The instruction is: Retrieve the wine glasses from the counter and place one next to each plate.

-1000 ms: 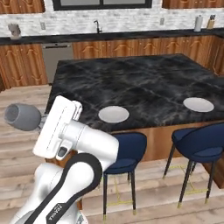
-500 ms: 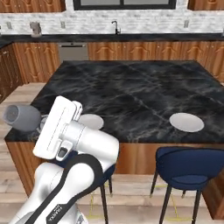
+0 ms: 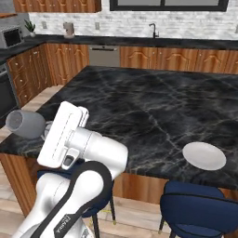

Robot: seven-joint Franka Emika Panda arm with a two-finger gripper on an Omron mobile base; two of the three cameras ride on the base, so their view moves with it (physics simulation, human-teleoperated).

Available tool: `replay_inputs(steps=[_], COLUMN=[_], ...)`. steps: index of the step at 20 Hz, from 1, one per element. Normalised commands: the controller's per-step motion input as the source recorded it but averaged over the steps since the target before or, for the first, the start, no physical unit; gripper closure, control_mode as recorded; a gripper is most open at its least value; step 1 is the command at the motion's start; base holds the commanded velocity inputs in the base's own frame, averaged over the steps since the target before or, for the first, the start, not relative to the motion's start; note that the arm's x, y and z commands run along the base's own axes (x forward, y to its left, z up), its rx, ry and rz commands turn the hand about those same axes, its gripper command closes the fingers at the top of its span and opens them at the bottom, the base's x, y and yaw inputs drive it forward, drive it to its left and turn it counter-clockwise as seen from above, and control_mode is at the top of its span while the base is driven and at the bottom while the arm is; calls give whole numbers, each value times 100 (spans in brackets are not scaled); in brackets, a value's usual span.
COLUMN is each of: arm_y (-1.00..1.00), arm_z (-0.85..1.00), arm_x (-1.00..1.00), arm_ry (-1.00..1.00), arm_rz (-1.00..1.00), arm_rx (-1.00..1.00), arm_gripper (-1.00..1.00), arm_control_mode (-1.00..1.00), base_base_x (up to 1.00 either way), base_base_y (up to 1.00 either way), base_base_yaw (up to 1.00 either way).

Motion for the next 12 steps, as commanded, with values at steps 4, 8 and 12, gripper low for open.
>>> replay_inputs(steps=[4, 8, 12], arm_y=[0, 0, 0], arm_z=[0, 0, 0], arm_x=[0, 0, 0], arm_ry=[0, 0, 0], arm_rz=[0, 0, 0], arm_rx=[0, 0, 0], arm_gripper=[100, 100, 100], arm_control_mode=[100, 100, 100], base_base_x=[70, 33, 63], base_base_y=[-7, -18, -9], base_base_yaw=[15, 27, 16])
